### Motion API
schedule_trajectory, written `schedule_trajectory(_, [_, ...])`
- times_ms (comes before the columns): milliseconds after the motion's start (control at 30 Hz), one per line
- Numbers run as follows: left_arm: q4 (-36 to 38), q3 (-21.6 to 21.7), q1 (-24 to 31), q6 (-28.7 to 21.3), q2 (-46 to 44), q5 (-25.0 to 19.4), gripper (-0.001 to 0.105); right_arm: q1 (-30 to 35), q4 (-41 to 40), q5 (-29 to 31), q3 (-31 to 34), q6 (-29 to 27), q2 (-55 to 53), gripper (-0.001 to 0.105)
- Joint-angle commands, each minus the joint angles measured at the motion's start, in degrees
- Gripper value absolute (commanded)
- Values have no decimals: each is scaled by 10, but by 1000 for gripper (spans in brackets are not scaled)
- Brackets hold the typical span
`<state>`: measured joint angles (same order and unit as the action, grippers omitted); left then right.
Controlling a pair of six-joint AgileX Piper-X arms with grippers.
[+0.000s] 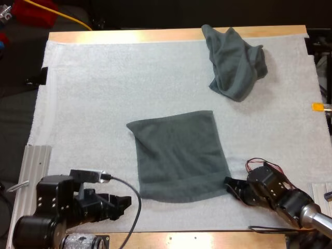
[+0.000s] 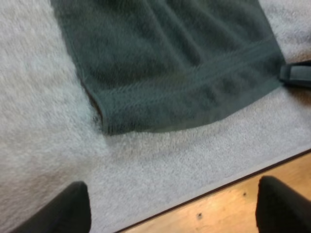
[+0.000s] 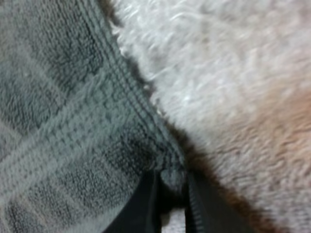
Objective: Pick towel from pile, fold and stack
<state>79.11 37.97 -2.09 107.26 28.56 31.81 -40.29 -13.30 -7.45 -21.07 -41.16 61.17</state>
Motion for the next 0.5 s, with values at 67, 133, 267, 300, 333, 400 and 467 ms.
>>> schedule_trajectory(67, [-29,-17,-10,6,26,22,69,1,-20,12,3,-7,-8,2])
schedule_trajectory(133, [-48,-23,-27,6,54,30,69,1,-20,12,3,-7,-8,2])
schedule_trajectory(267, [-81,-23,-50,6,108,32,69,1,-20,8,3,-7,-8,2])
schedule_trajectory(300, [-90,-23,-54,6,124,32,69,1,-20,8,3,-7,-8,2])
schedule_trajectory(333, [-101,-23,-55,7,145,32,69,1,-20,8,3,-7,-8,2])
schedule_trajectory(400, [-112,-23,-56,7,173,32,69,1,-20,8,3,-7,-8,2])
schedule_trajectory(467, [-124,-23,-56,5,208,32,69,1,-20,8,3,-7,-8,2])
